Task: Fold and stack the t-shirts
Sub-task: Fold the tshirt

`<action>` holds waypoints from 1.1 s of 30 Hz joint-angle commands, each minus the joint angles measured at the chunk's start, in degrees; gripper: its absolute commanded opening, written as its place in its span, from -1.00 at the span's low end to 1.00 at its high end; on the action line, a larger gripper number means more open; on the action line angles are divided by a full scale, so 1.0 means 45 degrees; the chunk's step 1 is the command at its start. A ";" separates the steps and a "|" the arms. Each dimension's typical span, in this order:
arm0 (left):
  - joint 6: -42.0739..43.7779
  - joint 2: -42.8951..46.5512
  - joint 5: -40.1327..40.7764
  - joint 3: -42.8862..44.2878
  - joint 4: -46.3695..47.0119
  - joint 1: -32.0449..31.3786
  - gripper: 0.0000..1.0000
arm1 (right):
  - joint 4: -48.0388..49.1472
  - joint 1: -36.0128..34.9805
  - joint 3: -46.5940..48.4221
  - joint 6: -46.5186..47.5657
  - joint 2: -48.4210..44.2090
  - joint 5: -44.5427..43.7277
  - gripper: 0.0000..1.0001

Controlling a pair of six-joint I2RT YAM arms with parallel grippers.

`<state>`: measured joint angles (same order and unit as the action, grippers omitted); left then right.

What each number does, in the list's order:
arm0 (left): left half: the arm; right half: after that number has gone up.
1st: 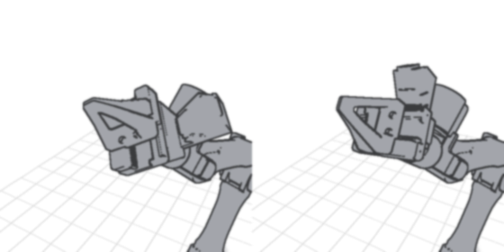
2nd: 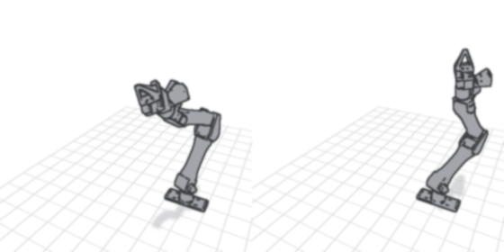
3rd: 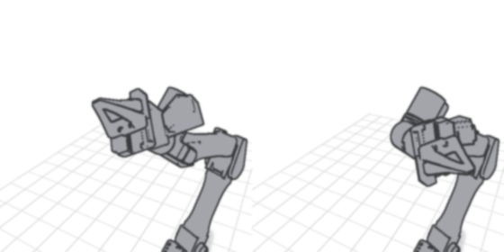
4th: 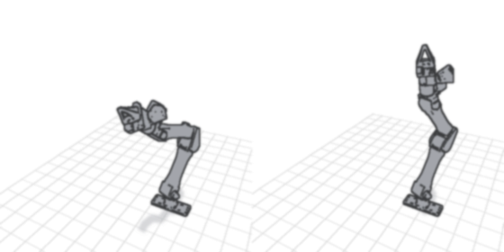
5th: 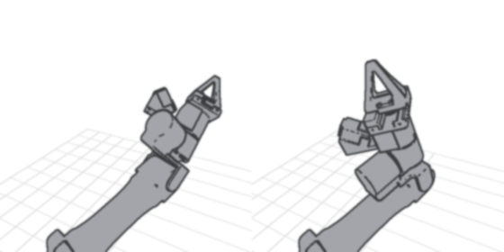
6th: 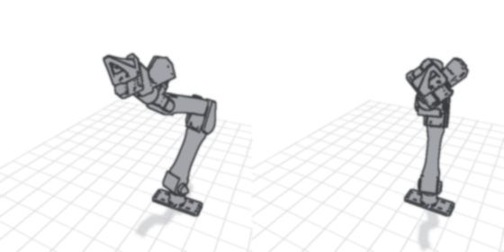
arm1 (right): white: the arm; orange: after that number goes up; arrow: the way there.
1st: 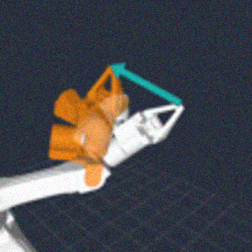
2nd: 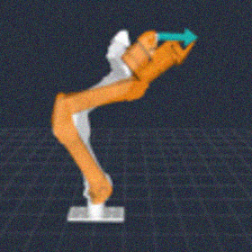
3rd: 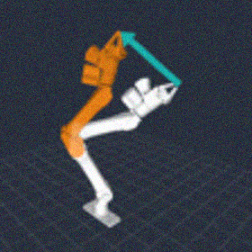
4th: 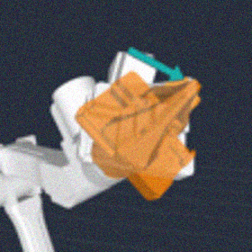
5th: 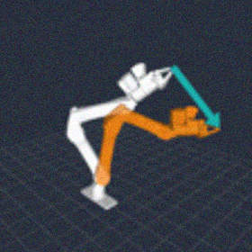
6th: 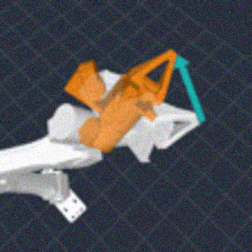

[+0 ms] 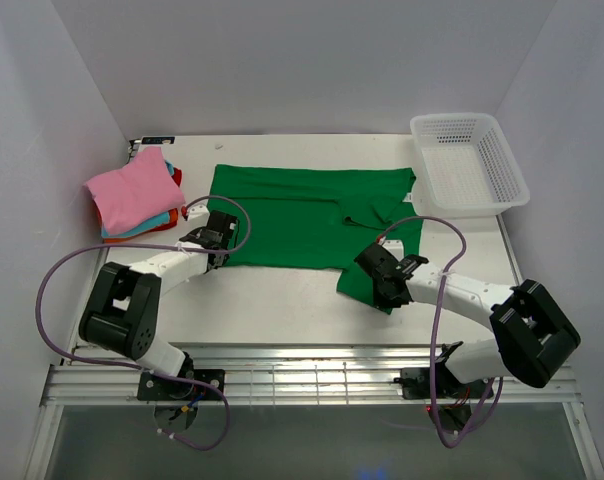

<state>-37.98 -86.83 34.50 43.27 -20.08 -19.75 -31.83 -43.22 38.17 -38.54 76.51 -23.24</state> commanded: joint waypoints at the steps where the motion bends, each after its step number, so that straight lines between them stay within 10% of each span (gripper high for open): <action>1: 0.0177 -0.0119 0.0419 0.0716 0.0223 0.0130 -0.81 | -0.1850 -0.0082 0.1181 0.0206 0.0360 -0.0419 -0.84; 9: 0.0412 -0.0627 0.0380 0.1128 0.0282 0.0189 -0.83 | -0.2436 0.0171 0.3195 0.0927 0.1532 -0.1611 -0.82; 20: -0.0467 0.0876 0.0205 0.0483 -0.0929 0.0170 -0.17 | -0.2379 0.0230 0.3861 0.1241 0.2021 -0.1729 -0.82; 33: -0.0799 -0.0001 0.0087 0.0053 -0.1066 0.0170 -0.12 | -0.2164 0.0230 0.3509 0.1241 0.1709 -0.1592 -0.83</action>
<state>-40.91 -85.78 34.94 44.16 -24.60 -19.20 -41.06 -42.39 53.84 -32.77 85.54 -29.30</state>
